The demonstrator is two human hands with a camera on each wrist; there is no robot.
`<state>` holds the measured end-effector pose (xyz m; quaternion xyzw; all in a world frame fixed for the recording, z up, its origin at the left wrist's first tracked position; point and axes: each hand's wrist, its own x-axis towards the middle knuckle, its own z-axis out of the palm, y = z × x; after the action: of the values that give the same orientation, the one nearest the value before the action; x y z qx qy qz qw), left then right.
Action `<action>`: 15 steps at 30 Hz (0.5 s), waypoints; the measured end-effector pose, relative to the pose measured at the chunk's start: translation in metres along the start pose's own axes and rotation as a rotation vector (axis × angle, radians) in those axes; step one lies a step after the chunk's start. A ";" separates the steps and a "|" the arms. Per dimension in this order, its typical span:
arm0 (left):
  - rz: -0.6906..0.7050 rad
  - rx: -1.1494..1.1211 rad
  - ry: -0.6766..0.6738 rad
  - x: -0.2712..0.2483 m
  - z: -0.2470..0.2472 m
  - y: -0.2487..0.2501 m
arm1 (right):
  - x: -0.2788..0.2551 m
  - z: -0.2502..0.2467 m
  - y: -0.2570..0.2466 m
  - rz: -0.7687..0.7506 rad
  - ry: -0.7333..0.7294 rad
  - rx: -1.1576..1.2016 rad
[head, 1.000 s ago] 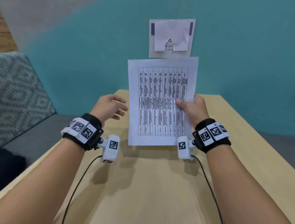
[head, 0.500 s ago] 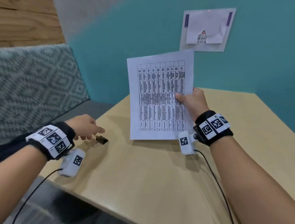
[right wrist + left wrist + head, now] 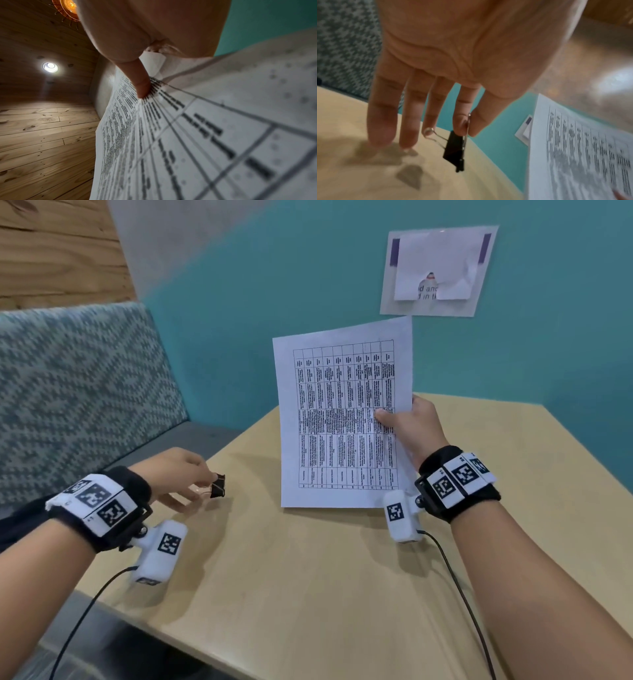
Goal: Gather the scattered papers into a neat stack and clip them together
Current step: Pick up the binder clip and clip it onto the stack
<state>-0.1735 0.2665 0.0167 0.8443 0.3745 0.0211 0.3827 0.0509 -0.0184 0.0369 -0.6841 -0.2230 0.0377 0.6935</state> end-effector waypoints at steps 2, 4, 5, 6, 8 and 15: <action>0.010 -0.151 -0.046 -0.001 -0.004 0.006 | 0.001 -0.001 0.001 -0.003 0.006 0.000; 0.074 -0.228 -0.035 -0.003 -0.008 0.013 | 0.002 -0.003 0.002 -0.004 0.012 0.007; 0.122 -0.242 0.001 -0.004 -0.009 0.018 | 0.003 -0.004 0.002 -0.002 0.015 0.009; 0.168 -0.248 0.045 -0.005 -0.011 0.023 | 0.003 -0.005 0.003 0.000 0.017 0.013; 0.232 -0.271 0.124 -0.010 -0.014 0.035 | 0.003 -0.006 0.003 0.004 0.016 0.018; 0.622 -0.261 0.438 -0.036 -0.024 0.090 | 0.001 -0.011 -0.003 -0.034 -0.006 0.023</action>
<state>-0.1513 0.2196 0.1023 0.8372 0.1679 0.3628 0.3733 0.0551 -0.0284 0.0400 -0.6722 -0.2363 0.0302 0.7010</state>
